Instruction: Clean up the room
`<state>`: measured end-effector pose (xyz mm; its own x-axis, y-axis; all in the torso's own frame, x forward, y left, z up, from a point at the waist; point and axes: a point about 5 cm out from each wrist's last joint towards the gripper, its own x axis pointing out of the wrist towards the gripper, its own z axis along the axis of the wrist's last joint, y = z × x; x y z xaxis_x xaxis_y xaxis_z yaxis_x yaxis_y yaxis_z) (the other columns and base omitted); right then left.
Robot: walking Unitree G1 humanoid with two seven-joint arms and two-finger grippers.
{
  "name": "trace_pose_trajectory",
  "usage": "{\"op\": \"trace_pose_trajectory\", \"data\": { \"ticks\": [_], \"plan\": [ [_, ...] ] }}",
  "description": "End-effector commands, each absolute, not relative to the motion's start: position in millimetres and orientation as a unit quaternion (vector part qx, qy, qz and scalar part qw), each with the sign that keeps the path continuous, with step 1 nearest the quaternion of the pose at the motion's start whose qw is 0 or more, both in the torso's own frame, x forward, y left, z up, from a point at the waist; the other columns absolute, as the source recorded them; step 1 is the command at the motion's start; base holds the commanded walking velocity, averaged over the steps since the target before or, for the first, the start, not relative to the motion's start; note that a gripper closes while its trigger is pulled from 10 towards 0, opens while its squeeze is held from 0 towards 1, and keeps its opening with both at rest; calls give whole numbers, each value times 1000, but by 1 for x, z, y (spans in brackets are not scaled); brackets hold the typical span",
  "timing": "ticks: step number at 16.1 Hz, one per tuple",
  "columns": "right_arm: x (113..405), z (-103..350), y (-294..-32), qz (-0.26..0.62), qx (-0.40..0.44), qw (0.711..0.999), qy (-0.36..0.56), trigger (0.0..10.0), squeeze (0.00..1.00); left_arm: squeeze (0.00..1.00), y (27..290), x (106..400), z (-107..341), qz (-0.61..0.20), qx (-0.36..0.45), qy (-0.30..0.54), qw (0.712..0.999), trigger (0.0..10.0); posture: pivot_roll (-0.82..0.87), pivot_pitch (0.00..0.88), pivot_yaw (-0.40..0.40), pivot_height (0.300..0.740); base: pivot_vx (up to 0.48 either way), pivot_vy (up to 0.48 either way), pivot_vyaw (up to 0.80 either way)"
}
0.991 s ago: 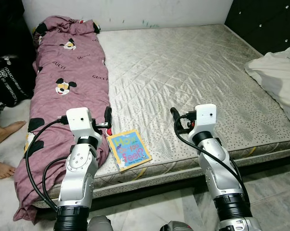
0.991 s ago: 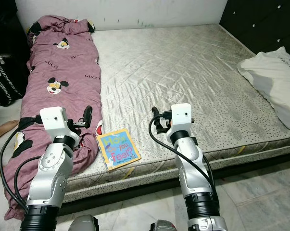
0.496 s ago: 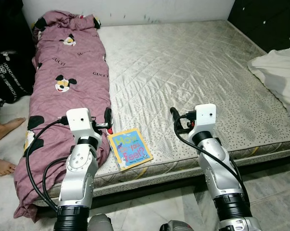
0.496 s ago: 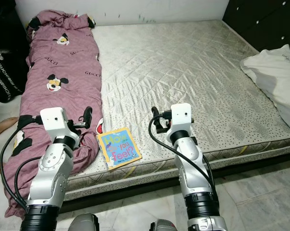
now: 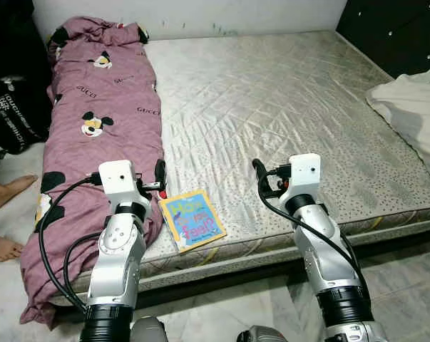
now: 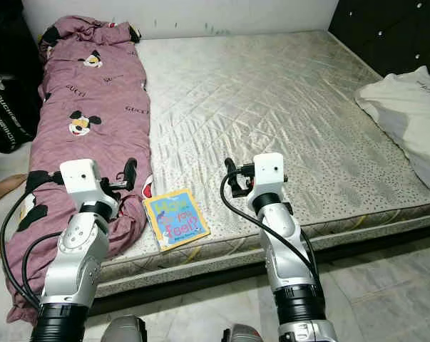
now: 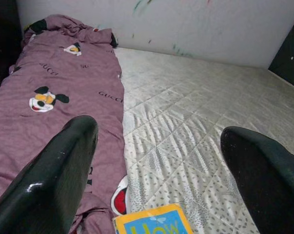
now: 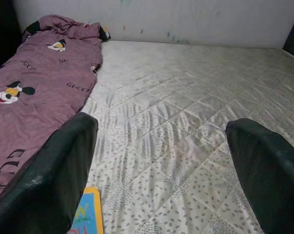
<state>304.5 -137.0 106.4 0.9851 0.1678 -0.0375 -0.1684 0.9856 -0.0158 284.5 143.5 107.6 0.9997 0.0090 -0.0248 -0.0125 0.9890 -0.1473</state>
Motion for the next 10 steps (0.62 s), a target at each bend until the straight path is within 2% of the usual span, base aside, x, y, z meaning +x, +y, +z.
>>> {"op": "trace_pose_trajectory", "data": {
  "ticks": [1,6,10],
  "plan": [
    [306,106,-138,87,-11,996,18,10000,0,0,144,286,109,12,-75,9,997,10000,14,47,-35,680,0,0,0],
    [305,108,-137,92,-12,996,9,10000,0,0,144,287,110,10,-75,7,997,10000,13,45,-34,625,0,0,0],
    [306,109,-137,92,-12,996,8,10000,0,0,145,287,111,17,-72,6,997,10000,13,50,-36,625,0,0,0]
  ]
}}
